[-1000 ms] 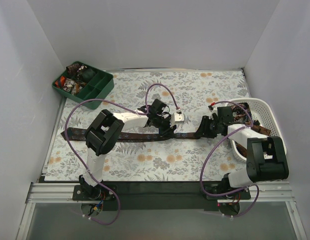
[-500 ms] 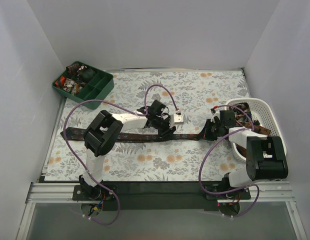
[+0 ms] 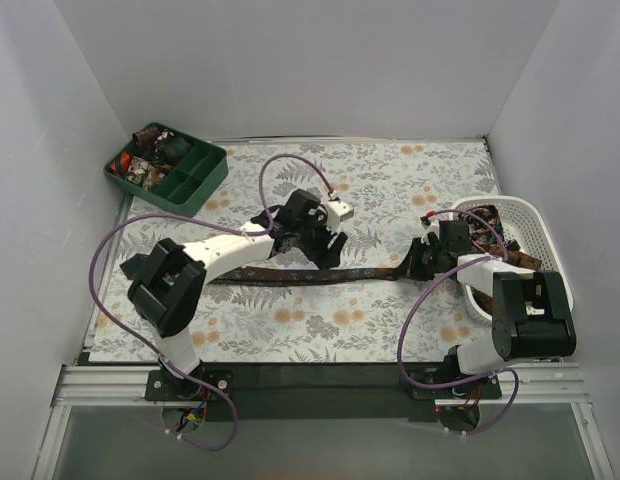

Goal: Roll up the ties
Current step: Roll the tie

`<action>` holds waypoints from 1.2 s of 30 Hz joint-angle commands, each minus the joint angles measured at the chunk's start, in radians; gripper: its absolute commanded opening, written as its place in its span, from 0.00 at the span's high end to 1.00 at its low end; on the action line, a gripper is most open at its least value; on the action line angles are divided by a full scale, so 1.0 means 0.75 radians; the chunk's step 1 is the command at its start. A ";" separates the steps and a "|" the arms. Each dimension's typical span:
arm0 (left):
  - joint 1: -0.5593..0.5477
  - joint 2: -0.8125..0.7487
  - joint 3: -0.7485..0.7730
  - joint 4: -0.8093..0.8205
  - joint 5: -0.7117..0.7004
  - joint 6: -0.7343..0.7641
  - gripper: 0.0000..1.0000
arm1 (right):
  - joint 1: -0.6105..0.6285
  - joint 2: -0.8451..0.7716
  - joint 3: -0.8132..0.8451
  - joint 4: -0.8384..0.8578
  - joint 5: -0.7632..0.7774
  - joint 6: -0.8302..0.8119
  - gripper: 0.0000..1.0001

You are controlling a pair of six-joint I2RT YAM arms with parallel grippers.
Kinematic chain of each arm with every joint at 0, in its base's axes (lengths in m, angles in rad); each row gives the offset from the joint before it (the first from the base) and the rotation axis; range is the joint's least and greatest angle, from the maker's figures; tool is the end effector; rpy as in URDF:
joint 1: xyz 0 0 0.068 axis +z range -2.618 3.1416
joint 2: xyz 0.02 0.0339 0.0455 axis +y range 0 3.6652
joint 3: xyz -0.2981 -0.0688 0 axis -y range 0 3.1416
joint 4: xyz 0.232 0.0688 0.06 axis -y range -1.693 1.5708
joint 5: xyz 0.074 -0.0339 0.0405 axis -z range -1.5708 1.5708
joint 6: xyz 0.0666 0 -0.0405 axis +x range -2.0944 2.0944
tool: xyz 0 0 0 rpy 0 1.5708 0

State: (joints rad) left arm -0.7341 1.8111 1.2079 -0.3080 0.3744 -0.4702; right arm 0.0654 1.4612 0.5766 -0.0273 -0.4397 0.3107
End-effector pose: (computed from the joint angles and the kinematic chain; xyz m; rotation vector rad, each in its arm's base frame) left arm 0.2802 -0.2856 0.2134 0.5194 2.6065 -0.9282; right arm 0.2606 0.0455 0.1622 0.1157 2.4911 0.7048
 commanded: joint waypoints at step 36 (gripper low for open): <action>-0.214 0.273 0.036 0.650 -0.170 -0.887 1.00 | 0.015 -0.063 0.086 -0.135 0.226 -0.107 0.99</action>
State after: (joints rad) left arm -0.8883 2.0125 1.2007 0.1623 0.2577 -1.1316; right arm 0.0704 1.4281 0.6128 -0.1101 -0.3000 0.2543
